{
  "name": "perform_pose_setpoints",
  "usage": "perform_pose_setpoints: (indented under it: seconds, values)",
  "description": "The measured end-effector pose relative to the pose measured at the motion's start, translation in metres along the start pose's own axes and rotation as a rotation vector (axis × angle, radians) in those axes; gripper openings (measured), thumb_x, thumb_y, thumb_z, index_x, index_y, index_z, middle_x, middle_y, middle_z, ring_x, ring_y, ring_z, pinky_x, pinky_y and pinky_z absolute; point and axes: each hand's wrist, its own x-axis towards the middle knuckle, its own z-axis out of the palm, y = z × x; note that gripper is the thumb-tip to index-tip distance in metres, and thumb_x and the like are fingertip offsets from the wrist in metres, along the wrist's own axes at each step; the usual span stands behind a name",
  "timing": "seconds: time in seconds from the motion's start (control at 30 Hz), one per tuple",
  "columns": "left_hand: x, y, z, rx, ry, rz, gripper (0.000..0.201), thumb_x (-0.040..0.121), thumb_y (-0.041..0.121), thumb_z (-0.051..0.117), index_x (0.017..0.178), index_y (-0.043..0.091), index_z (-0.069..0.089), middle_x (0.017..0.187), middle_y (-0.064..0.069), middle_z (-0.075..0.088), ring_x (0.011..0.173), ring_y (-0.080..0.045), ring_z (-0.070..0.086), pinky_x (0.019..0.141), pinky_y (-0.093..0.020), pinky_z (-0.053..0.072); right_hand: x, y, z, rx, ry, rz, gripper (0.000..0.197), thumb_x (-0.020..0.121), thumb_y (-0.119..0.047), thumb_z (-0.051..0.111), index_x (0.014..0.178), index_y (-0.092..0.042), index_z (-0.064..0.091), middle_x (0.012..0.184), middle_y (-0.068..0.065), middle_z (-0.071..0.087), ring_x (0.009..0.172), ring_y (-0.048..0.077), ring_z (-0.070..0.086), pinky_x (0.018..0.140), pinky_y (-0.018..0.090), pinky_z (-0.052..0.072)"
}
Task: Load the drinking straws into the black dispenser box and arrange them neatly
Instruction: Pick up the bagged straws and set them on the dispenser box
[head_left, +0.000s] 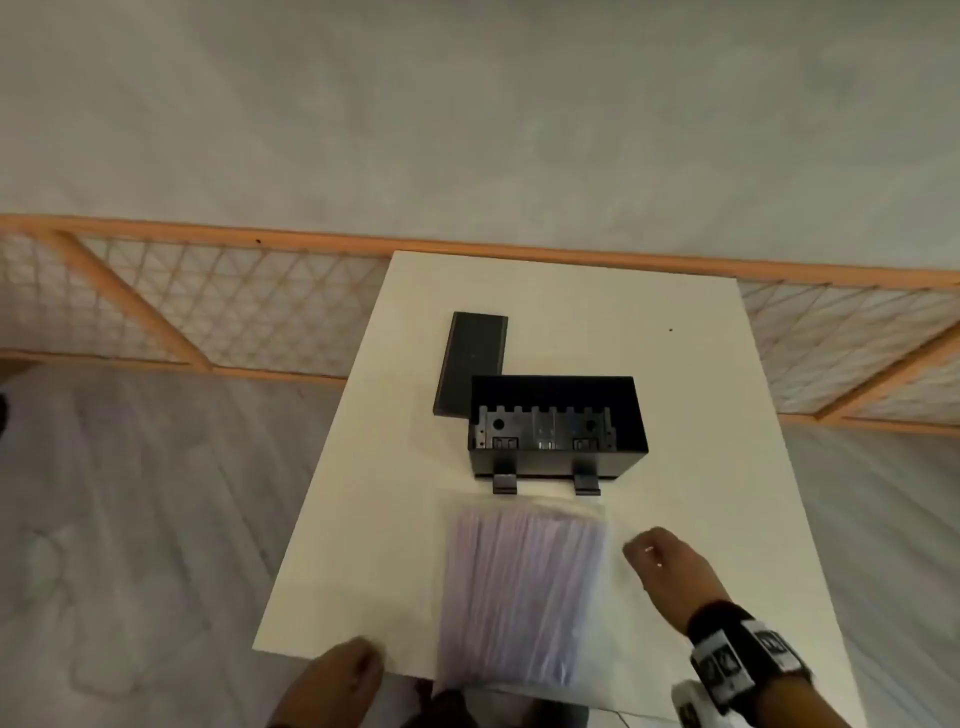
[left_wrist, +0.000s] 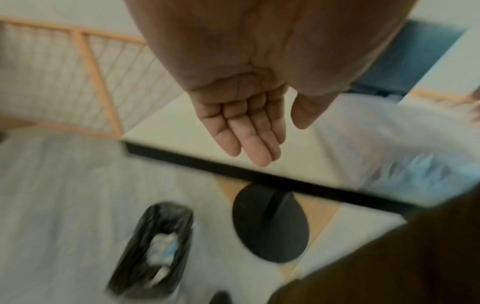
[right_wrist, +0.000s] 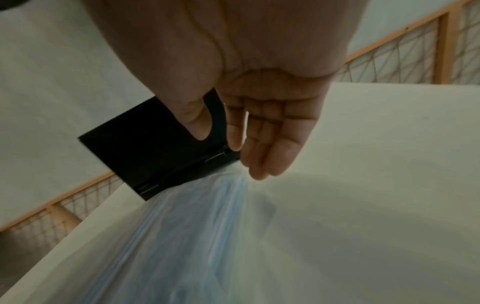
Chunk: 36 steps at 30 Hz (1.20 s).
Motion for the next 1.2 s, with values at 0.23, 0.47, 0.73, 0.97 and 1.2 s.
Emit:
perform_pose_setpoints:
  seconds: [0.23, 0.47, 0.73, 0.97, 1.2]
  values:
    - [0.06, 0.13, -0.017, 0.117, 0.033, 0.456, 0.018, 0.101, 0.039, 0.045, 0.101, 0.03, 0.06, 0.096, 0.015, 0.056, 0.086, -0.002, 0.053, 0.081, -0.026, 0.048, 0.057, -0.016, 0.026, 0.028, -0.112, 0.201, 0.039, 0.091, -0.057, 0.057, 0.117, -0.029, 0.055, 0.101, 0.006, 0.068, 0.081, 0.025, 0.068, 0.069, 0.033, 0.057]
    - [0.132, 0.229, 0.039, 0.302, -0.042, 0.626, 0.028, 0.095, 0.031, 0.05, 0.118, 0.017, 0.057, 0.129, 0.0, 0.053, 0.118, -0.021, 0.05, 0.104, -0.04, 0.044, 0.086, -0.017, 0.038, 0.02, -0.044, 0.285, 0.05, 0.091, -0.055, 0.058, 0.113, -0.01, 0.061, 0.106, 0.013, 0.073, 0.086, 0.028, 0.068, 0.075, 0.033, 0.054]
    - [0.18, 0.243, 0.065, 0.462, -0.194, 0.493, 0.043, 0.095, 0.034, 0.057, 0.136, 0.025, 0.051, 0.139, -0.003, 0.052, 0.124, -0.028, 0.053, 0.105, -0.045, 0.044, 0.09, -0.017, 0.039, 0.228, -0.029, 0.28, 0.035, 0.088, -0.034, 0.074, 0.112, -0.017, 0.057, 0.091, 0.0, 0.061, 0.071, 0.012, 0.055, 0.059, 0.023, 0.038]
    - [0.197, 0.254, 0.085, 0.471, -0.13, 0.509, 0.034, 0.1, 0.033, 0.051, 0.135, 0.031, 0.055, 0.133, -0.003, 0.048, 0.127, -0.028, 0.044, 0.105, -0.044, 0.042, 0.096, -0.008, 0.044, 0.361, -0.094, 0.208, 0.016, 0.09, -0.016, 0.072, 0.078, -0.021, 0.062, 0.071, 0.0, 0.06, 0.06, 0.015, 0.055, 0.054, 0.02, 0.044]
    - [0.208, 0.252, 0.08, 0.276, -0.171, 0.518, 0.018, 0.093, 0.037, 0.062, 0.108, 0.03, 0.055, 0.111, 0.005, 0.062, 0.101, -0.021, 0.061, 0.087, -0.039, 0.053, 0.091, -0.003, 0.034, 0.445, -0.135, 0.091, 0.014, 0.09, -0.017, 0.07, 0.08, -0.023, 0.062, 0.078, 0.003, 0.065, 0.068, 0.018, 0.059, 0.064, 0.031, 0.052]
